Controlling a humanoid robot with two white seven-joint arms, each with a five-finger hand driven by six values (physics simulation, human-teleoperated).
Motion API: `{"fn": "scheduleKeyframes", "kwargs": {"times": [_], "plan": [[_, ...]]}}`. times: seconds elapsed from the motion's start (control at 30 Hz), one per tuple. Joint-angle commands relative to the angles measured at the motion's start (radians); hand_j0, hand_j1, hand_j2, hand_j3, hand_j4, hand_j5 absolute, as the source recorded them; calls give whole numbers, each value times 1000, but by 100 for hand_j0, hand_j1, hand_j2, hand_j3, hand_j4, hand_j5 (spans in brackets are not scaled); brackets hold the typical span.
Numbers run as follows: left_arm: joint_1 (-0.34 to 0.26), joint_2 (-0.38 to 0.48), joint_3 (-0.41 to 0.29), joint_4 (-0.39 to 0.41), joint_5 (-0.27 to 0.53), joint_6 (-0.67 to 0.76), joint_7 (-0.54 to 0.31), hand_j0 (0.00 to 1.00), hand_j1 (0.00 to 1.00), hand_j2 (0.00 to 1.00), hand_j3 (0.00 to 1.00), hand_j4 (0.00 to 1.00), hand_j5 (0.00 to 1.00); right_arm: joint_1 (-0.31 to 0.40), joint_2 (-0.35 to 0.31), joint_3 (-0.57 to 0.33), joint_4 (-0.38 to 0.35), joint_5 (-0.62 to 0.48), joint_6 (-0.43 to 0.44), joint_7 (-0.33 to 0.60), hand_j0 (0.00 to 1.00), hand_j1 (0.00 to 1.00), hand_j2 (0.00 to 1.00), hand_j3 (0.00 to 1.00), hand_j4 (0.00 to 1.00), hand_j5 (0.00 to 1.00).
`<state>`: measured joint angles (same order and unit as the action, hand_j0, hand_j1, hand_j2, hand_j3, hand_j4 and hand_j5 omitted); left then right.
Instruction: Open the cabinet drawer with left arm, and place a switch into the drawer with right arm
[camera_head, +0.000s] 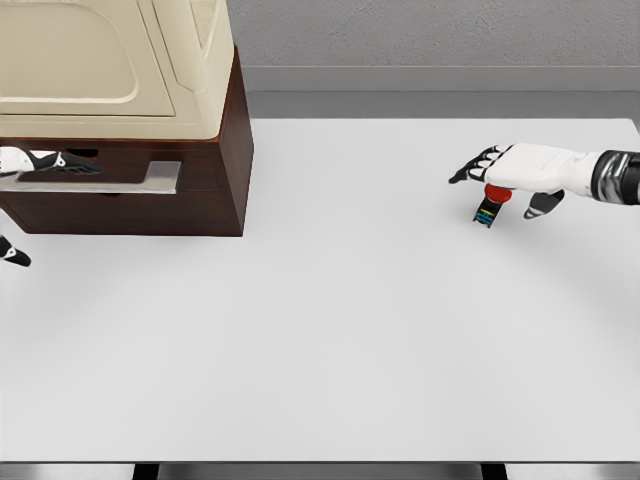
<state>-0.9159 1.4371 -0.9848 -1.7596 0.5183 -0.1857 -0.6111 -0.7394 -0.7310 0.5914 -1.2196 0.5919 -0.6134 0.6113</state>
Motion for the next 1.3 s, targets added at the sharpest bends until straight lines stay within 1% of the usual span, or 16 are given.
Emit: {"fn": "scheduleKeyframes", "kwargs": {"times": [0.0,0.1,0.2,0.3,0.43,0.57,0.63,0.87,0.93,0.97,1.03,1.27], "plan": [[0,-12,2,0,-1,40,0,100,100,100,100,100,100,0,4,1,3,-4,3,0,100,100,100,100,100,100],[0,-6,2,2,-3,49,0,100,100,100,100,100,100,0,13,1,26,-4,3,0,100,100,100,100,100,100],[0,-4,0,2,-3,71,0,100,100,100,100,100,100,-2,16,1,26,-4,3,0,100,100,100,100,100,100],[0,-1,0,17,-4,75,0,100,100,100,100,100,100,-20,19,8,26,-4,3,0,100,100,100,100,100,100],[2,-9,1,32,-20,78,0,100,100,100,100,100,100,-20,18,36,26,-4,3,0,100,100,100,100,100,100],[6,-12,0,51,-27,78,0,100,100,100,100,100,100,-20,15,44,26,-4,3,0,100,100,100,100,100,100],[8,-15,0,51,-32,80,14,100,100,100,100,100,100,-20,12,44,26,-4,3,0,100,100,100,100,100,100],[11,-26,0,52,-32,80,16,100,100,100,100,100,100,-15,9,44,29,-4,3,0,100,100,100,100,100,100],[11,-29,-2,52,-40,109,16,100,100,100,100,100,100,-15,9,44,34,-4,3,0,100,100,100,100,100,100],[12,-32,-2,54,-46,112,30,100,100,100,100,100,100,-15,9,44,34,-4,3,0,100,100,100,100,100,100],[12,-34,-18,52,-46,112,44,100,100,100,100,100,100,-14,10,44,35,-4,3,0,100,100,100,100,100,100],[14,-37,-35,52,-57,112,44,100,100,100,100,100,100,-14,12,47,57,-4,3,0,100,100,100,100,100,100]]}}
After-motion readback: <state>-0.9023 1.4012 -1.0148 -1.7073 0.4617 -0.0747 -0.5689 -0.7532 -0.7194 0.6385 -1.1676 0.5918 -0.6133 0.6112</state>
